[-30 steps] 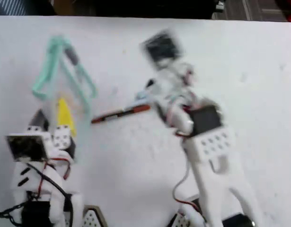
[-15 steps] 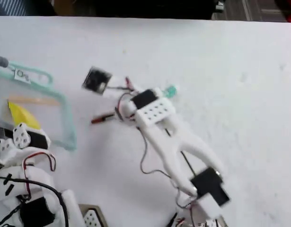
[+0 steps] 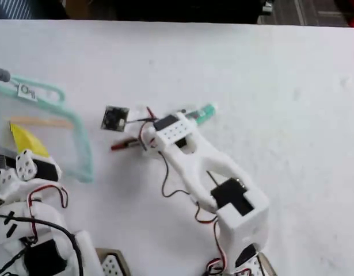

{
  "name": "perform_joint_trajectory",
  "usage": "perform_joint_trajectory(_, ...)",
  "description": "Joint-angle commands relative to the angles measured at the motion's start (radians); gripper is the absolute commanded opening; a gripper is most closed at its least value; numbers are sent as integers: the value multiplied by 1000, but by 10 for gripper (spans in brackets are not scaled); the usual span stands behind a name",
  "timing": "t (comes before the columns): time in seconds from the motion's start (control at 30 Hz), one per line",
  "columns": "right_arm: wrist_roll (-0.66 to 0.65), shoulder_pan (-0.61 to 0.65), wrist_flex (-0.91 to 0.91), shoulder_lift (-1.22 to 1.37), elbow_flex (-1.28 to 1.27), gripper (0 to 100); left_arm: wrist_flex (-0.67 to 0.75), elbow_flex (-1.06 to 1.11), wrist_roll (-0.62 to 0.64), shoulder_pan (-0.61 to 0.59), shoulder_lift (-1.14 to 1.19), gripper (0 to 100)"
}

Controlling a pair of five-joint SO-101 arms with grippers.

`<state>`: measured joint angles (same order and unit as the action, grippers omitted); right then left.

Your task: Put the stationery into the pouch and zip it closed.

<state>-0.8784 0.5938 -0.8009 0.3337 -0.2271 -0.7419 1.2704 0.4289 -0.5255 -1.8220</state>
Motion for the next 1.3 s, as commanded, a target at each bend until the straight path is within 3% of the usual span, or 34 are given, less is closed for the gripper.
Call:
perform_joint_trajectory(0.0,-60,-18,28,24,14,141,38,-5,6,15,-8,23)
perform_joint_trajectory(0.17,-66,-22,28,27,15,133,34,-3,5,51,-8,23)
perform_joint_trajectory(0.3,-68,-19,19,28,14,6,34,-3,5,51,-8,23)
perform_joint_trajectory(0.73,-140,1,-108,25,14,23,34,-3,5,53,-8,23)
perform_joint_trajectory(0.93,-140,8,-114,25,12,169,34,-3,5,53,-8,23)
perform_joint_trajectory(1.13,-166,12,-128,31,14,26,34,-3,5,53,-8,23)
perform_joint_trajectory(1.27,-212,12,-154,31,14,18,34,-3,5,54,-8,23)
